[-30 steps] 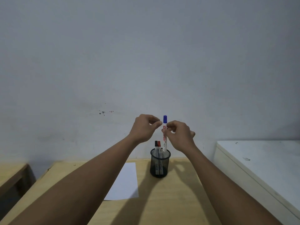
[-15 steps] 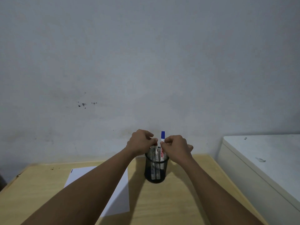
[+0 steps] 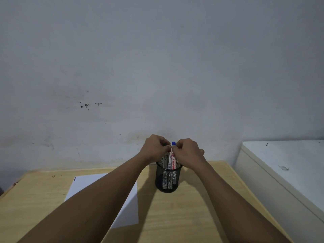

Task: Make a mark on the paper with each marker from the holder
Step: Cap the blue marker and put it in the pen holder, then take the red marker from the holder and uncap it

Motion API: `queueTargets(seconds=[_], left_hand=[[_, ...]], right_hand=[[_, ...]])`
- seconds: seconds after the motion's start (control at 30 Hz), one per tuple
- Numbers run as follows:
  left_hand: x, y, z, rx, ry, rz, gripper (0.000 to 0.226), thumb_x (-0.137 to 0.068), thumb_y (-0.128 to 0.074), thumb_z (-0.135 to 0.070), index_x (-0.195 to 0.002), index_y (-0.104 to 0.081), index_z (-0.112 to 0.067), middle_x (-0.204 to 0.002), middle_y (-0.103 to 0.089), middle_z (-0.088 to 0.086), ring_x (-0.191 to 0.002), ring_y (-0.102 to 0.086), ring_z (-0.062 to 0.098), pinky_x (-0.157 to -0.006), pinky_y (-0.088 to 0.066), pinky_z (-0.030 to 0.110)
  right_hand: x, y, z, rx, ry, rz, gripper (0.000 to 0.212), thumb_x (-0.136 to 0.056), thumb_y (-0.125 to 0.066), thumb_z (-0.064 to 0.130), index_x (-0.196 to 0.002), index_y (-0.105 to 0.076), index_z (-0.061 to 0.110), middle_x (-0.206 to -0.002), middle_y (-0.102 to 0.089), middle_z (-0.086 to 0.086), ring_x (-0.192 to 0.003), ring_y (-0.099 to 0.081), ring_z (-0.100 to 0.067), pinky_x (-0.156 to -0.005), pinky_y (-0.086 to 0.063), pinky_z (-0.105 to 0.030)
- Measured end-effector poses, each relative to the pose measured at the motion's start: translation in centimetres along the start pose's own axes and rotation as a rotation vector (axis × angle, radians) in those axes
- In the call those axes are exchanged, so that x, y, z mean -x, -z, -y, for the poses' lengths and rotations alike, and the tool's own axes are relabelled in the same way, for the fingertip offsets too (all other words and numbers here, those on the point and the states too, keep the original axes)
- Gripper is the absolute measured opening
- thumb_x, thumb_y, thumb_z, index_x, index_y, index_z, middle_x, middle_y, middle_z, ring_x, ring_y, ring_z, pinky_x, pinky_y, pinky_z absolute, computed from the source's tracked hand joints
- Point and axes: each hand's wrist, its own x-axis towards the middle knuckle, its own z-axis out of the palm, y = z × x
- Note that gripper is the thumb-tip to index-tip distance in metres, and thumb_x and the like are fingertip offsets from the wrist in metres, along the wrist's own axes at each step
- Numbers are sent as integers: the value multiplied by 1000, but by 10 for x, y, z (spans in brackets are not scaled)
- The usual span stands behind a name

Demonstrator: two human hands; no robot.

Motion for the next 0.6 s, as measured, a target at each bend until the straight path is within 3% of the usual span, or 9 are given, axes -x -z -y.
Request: queueTargets(seconds=[0.13, 0.23, 0.33, 0.43, 0.5, 0.6], left_hand=[[0, 1, -1, 41, 32, -13, 16, -91, -67, -14, -97, -78, -5, -93, -77, 10, -85, -69, 20, -64, -50, 23], [0, 3, -5, 83, 41, -35, 12, -89, -69, -13, -91, -79, -7, -84, -75, 5, -78, -66, 16, -62, -50, 23], [0, 7, -12, 118, 37, -59, 9, -87, -72, -21, -86, -79, -15, -84, -76, 0, -83, -69, 18, -77, -57, 33], [2, 16, -23, 122, 14, -133, 10, -77, -72, -40, -69, -74, -33, -77, -76, -13, -90, -70, 14, -95, -50, 51], [5, 26, -34, 145, -7, -171, 12, -71, -70, -47, -66, -73, -36, -74, -75, -19, -92, -69, 11, -99, -47, 53], [17, 47, -58, 184, -79, -190, 12, -72, -68, -47, -71, -75, -38, -75, -75, -20, -92, -70, 11, -99, -46, 56]], right_hand=[[-1, 1, 2, 29, -36, 62, 36, -101, -53, 36, -97, -76, 9, -102, -75, -6, -92, -62, -26, -84, -31, -38], [0, 3, 3, -6, -32, 53, 34, -99, -55, 38, -111, -75, 12, -112, -74, -2, -102, -63, -25, -88, -32, -39], [4, 10, 7, -98, -50, -4, 36, -99, -53, 34, -129, -66, 19, -126, -69, 1, -118, -60, -23, -99, -32, -42], [8, 21, 12, -200, -43, -46, 35, -101, -52, 33, -132, -64, 21, -117, -68, 3, -106, -56, -17, -105, -36, -43], [14, 30, 17, -265, -1, -44, 37, -100, -55, 40, -131, -64, 21, -109, -65, 6, -106, -58, -14, -108, -42, -49], [24, 43, 26, -320, 84, -18, 44, -93, -62, 51, -124, -70, 20, -113, -71, 6, -108, -66, -17, -102, -50, -48]])
